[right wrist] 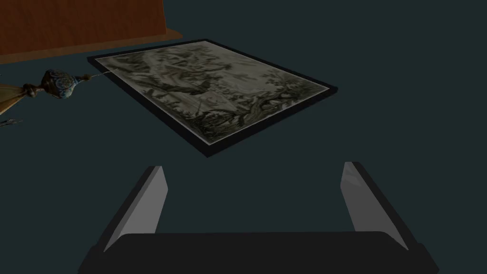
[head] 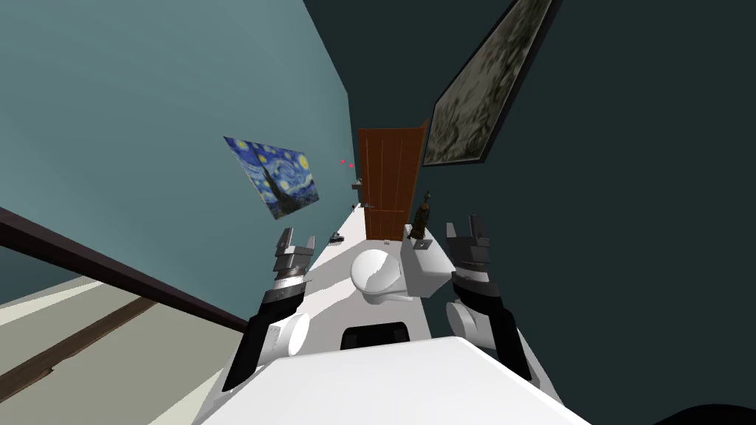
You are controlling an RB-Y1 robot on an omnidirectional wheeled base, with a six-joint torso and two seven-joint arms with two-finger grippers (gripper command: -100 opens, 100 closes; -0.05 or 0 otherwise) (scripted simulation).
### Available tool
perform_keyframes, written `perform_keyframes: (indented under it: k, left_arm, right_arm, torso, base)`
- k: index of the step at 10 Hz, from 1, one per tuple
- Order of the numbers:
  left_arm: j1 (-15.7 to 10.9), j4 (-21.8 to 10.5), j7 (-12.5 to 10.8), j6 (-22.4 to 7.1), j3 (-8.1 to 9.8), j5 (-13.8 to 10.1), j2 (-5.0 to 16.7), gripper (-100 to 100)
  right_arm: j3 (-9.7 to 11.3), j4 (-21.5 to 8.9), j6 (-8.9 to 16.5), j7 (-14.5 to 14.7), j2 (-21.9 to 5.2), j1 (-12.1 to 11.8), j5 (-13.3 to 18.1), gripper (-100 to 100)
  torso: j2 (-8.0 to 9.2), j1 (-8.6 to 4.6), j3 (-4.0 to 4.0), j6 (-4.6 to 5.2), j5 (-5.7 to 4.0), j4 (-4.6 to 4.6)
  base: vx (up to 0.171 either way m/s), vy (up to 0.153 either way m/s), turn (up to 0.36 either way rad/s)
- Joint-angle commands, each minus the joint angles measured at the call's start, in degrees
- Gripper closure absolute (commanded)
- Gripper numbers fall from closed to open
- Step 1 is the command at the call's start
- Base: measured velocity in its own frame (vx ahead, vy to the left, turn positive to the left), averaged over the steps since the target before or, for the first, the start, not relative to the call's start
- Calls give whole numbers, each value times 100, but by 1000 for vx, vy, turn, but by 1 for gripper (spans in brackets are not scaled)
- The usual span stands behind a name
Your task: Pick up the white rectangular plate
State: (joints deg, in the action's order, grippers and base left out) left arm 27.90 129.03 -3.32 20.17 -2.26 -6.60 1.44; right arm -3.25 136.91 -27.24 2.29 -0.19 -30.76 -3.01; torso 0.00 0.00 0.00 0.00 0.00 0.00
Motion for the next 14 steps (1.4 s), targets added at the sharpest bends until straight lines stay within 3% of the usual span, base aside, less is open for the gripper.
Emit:
perform_keyframes:
  k: [1, 7, 8, 10, 13, 14]
  left_arm:
    - [0, 0, 0, 0, 0, 0, 0, 0]
    - [-2, 0, 0, 0, 0, 0, 0, 0]
    - [-2, 0, 0, 0, -1, 0, 0, 0]
    - [-1, 0, 0, 0, 0, 0, 0, 0]
    - [-1, 0, 0, 0, 0, 0, 0, 0]
    - [0, 0, 0, 0, 0, 0, 0, 0]
  right_arm:
    - [-48, -90, -15, -26, -219, 6, 64, -100]
    - [-227, -647, -135, -145, -1202, -83, 455, -100]
    - [-227, -647, -135, -145, -1243, -83, 455, -100]
    - [-287, -934, -199, -184, -1631, -164, 643, -100]
    - [-318, -1095, -235, -200, -1964, -213, 744, -100]
    - [-351, -1266, -274, -214, -2201, -269, 848, -100]
  torso:
    - [0, 0, 0, 0, 0, 0]
    - [43, 4, 25, -1, 1, 9]
    - [45, 8, 26, 0, 2, 10]
    - [26, 3, 15, -1, 1, 6]
    - [22, 3, 13, -1, 1, 5]
    - [17, 2, 11, 1, 1, 5]
  base:
    - [-39, 4, 42]
    - [-97, 19, 62]
    - [-69, 24, 28]
    - [-65, 18, 97]
    - [-52, 18, 50]
    - [-44, 23, 90]
